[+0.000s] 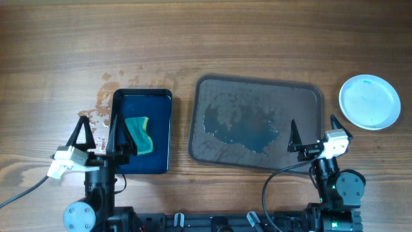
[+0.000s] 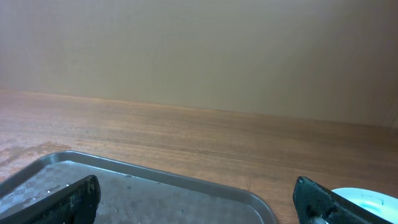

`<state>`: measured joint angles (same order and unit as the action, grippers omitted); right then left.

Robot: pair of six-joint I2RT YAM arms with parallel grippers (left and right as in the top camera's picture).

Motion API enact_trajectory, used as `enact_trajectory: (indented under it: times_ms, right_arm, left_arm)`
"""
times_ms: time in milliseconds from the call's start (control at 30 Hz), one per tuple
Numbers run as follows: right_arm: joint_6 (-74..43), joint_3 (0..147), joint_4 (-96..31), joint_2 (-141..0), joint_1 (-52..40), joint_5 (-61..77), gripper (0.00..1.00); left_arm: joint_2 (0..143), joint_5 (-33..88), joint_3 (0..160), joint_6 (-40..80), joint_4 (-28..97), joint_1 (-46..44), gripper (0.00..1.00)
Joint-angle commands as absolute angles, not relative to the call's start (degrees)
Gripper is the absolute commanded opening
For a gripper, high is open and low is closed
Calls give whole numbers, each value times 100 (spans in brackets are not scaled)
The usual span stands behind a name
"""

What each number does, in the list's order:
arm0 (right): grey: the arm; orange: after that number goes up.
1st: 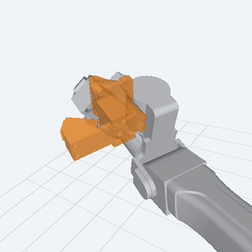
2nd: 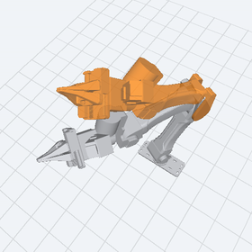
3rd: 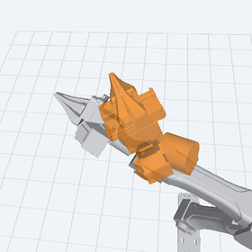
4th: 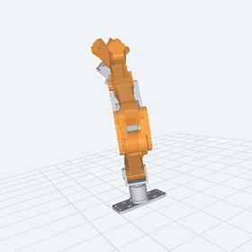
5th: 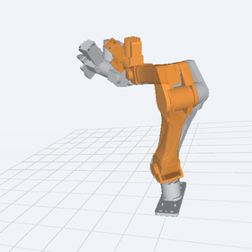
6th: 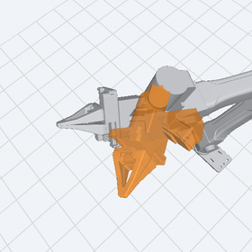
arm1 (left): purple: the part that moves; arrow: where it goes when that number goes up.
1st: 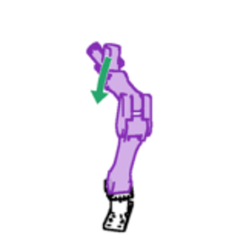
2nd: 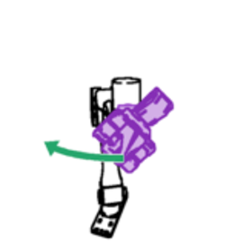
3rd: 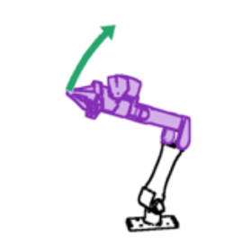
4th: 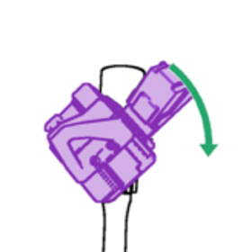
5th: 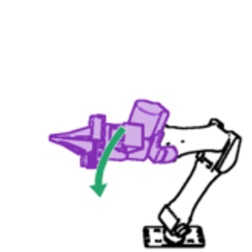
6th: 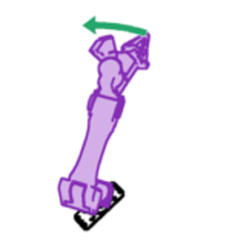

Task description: Clean dirty plates on tray and stack at the side

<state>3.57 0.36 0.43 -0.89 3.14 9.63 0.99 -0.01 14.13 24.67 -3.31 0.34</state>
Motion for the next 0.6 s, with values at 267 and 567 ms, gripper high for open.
enact_trajectory:
  times_ms: [267,567]
  right_arm:
    - [410,30,73,-27,285,1015,100]
    - [410,30,73,-27,285,1015,100]
  left_arm:
    - [19,134,482,2443,-1662,255,100]
    - [19,152,34,2440,-2355,252,100]
